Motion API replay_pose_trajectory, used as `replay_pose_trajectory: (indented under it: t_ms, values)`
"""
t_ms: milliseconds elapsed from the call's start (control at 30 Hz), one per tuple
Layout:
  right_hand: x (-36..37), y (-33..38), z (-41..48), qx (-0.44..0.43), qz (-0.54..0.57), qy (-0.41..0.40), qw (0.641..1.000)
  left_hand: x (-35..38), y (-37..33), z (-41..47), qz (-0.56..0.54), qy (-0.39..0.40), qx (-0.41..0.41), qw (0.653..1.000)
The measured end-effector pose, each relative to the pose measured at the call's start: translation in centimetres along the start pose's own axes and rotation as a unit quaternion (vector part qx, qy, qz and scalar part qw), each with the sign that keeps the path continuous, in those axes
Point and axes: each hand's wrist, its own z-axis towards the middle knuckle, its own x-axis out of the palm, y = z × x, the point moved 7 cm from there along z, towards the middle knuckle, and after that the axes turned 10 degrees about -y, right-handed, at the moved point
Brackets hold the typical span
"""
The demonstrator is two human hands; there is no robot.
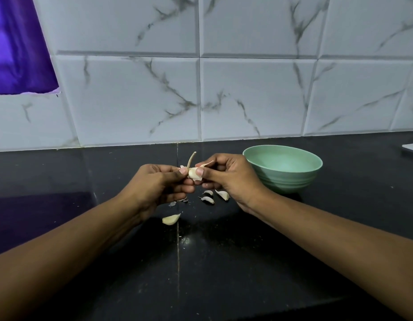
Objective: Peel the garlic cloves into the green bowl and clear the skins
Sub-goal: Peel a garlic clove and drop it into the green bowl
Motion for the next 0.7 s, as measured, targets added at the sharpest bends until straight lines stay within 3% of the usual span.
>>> replay_pose_trajectory:
  t_ms: [267, 700]
  values:
    - [0.4, -0.6, -0.2, 0.07, 0.018, 0.029, 0.997, -0.1, 0.2, 0.5, -0.002, -0.009, 0.009, 1.0]
    - [0.6, -1.2, -0.3, 0.105, -0.014, 0.076, 0.991, -0.2, 0.6, 0.8, -0.02, -0.02, 0.01, 1.0]
